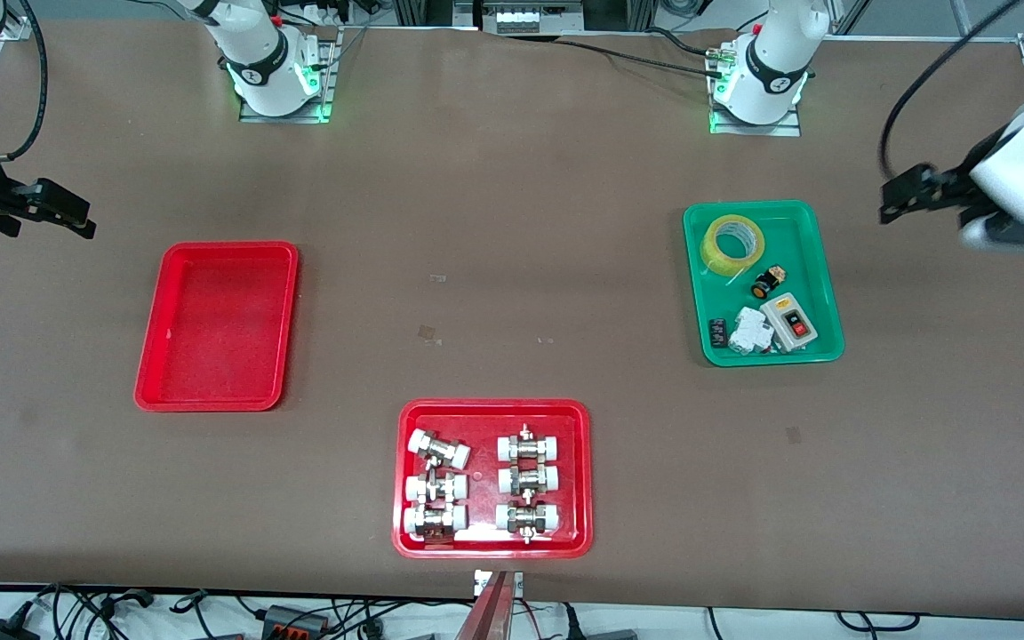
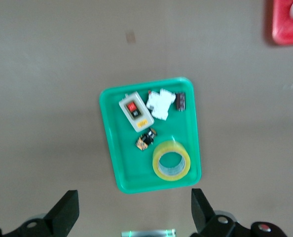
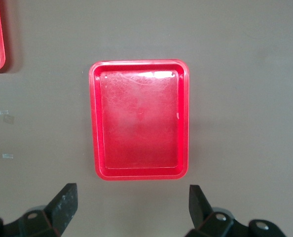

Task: Left arm passes tape to right arm into tray
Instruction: 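Move the left gripper toward the tape roll on the green tray, then lower the left gripper into the tape roll's hole and close it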

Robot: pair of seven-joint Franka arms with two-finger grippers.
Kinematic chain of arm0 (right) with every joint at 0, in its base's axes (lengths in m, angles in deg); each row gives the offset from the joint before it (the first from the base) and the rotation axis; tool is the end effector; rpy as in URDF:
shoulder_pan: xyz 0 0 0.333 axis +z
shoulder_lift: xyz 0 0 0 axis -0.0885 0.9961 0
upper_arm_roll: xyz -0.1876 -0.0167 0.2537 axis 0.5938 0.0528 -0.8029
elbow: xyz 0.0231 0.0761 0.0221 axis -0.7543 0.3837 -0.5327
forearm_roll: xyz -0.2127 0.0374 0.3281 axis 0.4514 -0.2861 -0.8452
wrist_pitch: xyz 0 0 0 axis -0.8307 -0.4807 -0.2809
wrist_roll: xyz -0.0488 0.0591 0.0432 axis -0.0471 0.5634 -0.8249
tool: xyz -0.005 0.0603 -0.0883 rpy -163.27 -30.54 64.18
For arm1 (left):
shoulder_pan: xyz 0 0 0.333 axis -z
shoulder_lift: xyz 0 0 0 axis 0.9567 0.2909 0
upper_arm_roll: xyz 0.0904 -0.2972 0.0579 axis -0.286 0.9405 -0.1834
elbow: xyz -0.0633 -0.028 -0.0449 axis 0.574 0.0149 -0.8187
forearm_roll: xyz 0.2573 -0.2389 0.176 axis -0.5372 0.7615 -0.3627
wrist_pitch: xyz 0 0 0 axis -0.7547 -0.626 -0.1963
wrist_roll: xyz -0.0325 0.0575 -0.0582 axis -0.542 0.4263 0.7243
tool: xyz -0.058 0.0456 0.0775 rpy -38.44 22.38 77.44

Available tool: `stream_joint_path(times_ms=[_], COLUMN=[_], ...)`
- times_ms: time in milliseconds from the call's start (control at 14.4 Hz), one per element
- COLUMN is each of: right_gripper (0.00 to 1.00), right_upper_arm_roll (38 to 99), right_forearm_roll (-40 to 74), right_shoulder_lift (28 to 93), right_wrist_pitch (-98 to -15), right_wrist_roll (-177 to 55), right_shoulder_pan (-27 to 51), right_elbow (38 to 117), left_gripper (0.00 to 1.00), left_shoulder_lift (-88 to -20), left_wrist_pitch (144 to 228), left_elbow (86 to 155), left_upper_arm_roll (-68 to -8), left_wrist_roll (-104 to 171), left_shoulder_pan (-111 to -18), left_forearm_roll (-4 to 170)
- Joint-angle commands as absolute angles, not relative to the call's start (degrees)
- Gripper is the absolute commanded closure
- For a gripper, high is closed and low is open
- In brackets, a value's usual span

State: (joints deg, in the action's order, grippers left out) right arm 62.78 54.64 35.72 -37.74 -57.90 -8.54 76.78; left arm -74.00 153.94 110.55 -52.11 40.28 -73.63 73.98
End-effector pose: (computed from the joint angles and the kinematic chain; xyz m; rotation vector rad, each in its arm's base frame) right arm 0.5554 -0.0299 0.5760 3.1258 -0.0191 -0.0139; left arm 0.5674 -0.0358 0.5642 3.1181 -0.1113 -0.2954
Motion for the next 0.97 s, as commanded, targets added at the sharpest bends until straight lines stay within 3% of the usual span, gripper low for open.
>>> stream_joint_path(times_ms=[0,346,692,900], right_gripper=[0.00,0.00,0.00,0.00], right_upper_arm_roll=[62.3,62.4,62.4,62.4], right_forearm_roll=[54.2,54.1,54.2,54.2], right_shoulder_lift=[34.7,34.7,34.9,34.9], right_wrist_pitch=[-37.5,-37.5,-37.6,-37.5], right_wrist_roll=[-58.3,-58.3,-58.3,-58.3], right_shoulder_pan=[-9.2,-9.3,-9.2,-9.3], right_elbow=[77.3,77.3,77.3,77.3], left_gripper=[0.00,0.00,0.00,0.00], left_shoulder_lift=[-69.0,-68.4,-66.0,-65.3], left_wrist_pitch=[156.3,176.8,191.1,192.6], left_elbow=[116.9,138.4,151.5,154.6], left_upper_arm_roll=[-51.9,-51.9,-51.8,-51.7], left_wrist_roll=[39.4,39.4,39.4,39.6], left_shoulder_pan=[-74.3,-74.4,-74.6,-74.6], left_forearm_roll=[77.0,77.1,77.9,80.0])
